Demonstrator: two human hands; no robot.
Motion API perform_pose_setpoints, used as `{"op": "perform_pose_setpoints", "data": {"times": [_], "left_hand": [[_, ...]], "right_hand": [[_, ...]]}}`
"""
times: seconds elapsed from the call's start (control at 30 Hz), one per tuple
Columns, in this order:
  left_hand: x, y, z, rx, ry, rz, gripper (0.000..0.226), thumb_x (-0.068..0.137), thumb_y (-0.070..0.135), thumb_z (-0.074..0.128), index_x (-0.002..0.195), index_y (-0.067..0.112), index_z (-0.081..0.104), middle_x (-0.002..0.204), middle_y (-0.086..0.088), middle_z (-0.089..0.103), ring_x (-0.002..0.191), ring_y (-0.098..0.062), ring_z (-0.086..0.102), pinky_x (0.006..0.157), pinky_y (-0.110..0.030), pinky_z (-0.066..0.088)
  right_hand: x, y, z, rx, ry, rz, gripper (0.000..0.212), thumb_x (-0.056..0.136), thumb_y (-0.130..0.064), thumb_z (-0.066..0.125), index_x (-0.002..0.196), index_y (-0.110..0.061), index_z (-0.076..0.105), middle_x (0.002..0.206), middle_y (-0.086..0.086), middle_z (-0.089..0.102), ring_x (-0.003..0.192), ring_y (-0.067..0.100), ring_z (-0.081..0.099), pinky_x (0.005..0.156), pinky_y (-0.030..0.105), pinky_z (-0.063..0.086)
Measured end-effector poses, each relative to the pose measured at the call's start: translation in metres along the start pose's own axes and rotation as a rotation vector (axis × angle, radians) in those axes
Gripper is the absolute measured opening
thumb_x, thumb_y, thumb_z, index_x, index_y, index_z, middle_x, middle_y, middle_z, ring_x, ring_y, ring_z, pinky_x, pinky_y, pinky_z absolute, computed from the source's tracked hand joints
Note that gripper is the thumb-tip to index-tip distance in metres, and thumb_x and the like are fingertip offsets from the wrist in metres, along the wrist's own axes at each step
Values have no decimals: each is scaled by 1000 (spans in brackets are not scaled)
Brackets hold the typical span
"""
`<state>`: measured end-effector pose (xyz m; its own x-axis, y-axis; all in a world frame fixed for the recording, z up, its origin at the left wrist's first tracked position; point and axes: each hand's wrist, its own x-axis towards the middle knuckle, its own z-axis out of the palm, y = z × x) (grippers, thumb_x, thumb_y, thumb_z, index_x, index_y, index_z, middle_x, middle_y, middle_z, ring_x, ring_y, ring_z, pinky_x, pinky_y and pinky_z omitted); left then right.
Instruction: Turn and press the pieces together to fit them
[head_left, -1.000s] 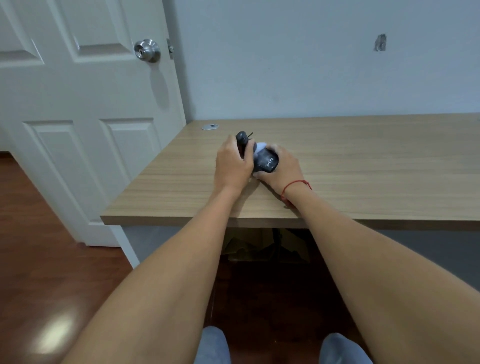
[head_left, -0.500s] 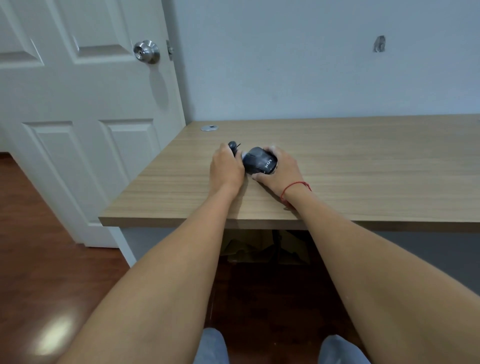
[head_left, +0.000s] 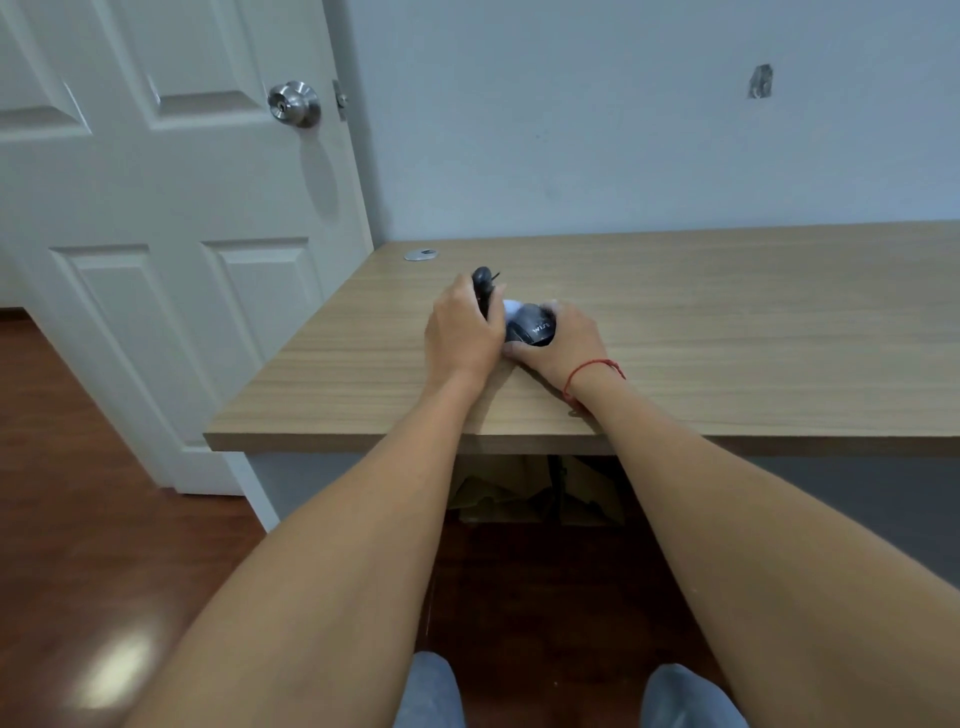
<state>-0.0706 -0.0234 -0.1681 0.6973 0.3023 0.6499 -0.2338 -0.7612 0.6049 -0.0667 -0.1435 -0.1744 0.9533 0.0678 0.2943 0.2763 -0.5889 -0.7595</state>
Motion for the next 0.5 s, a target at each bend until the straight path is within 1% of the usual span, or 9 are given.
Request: {"op": "perform_pose_setpoints", "data": {"times": [0.07, 0.17, 0.23, 0.27, 0.3, 0.37, 0.4, 0.43, 0.5], "left_hand": [[3, -5, 0, 86, -6, -74, 28, 94, 31, 54, 92, 4, 57, 91, -14, 65, 86, -31, 61, 65, -29, 34], [0, 0, -1, -72, -23, 69, 29, 92, 30, 59, 72, 12, 47, 64, 2, 51, 60, -17, 51, 54, -16, 30], [-2, 6, -2, -138, -29, 141, 34, 90, 28, 62, 67, 14, 42, 56, 12, 40, 51, -5, 41, 50, -12, 32], [-2, 6, -3, -133, -36, 135, 34, 90, 29, 63, 67, 14, 42, 56, 11, 41, 51, -6, 42, 49, -12, 31], [-2, 5, -3, -107, -44, 108, 32, 90, 30, 62, 68, 13, 45, 58, 6, 47, 54, -14, 48, 51, -14, 31], [2, -2, -2, 5, -60, 4, 28, 91, 31, 58, 78, 7, 54, 75, -11, 62, 73, -30, 58, 59, -29, 36], [4, -5, -1, 58, -72, -60, 28, 92, 31, 57, 84, 4, 57, 83, -16, 64, 81, -34, 60, 62, -30, 34], [5, -7, -1, 83, -76, -95, 28, 93, 31, 56, 85, 3, 57, 86, -17, 64, 84, -34, 60, 63, -31, 33], [4, -6, -1, 11, -76, -46, 29, 92, 32, 56, 76, 9, 52, 74, -11, 57, 75, -32, 58, 61, -30, 33]], "right_hand": [[-3, -2, -1, -4, -1, 11, 61, 71, -32, 81, 120, -11, 54, 107, 2, 60, 96, 19, 59, 75, 23, 44], [-5, -4, -4, -7, 26, 63, 73, 72, -31, 81, 131, -7, 44, 121, 9, 60, 111, 27, 59, 87, 32, 46], [-6, -5, -6, -6, 37, 89, 82, 73, -30, 80, 139, -7, 36, 126, 11, 60, 116, 29, 58, 91, 35, 46], [-6, -5, -6, -4, 36, 99, 85, 73, -30, 80, 141, -7, 34, 128, 11, 59, 117, 29, 57, 92, 35, 46], [-7, -6, -7, 1, 35, 105, 87, 73, -31, 80, 142, -8, 32, 129, 11, 59, 118, 29, 57, 91, 34, 46], [-8, -7, -8, 12, 38, 105, 93, 72, -32, 81, 145, -9, 29, 134, 10, 57, 121, 28, 55, 91, 31, 44], [-9, -7, -8, 12, 41, 101, 94, 72, -33, 81, 146, -10, 28, 136, 9, 55, 122, 27, 55, 93, 31, 44], [-10, -8, -8, 5, 42, 97, 93, 72, -33, 81, 146, -11, 29, 136, 9, 55, 123, 27, 55, 95, 31, 44], [-10, -7, -7, -27, 44, 103, 83, 72, -37, 80, 140, -11, 38, 132, 8, 58, 120, 27, 56, 100, 36, 46]]}}
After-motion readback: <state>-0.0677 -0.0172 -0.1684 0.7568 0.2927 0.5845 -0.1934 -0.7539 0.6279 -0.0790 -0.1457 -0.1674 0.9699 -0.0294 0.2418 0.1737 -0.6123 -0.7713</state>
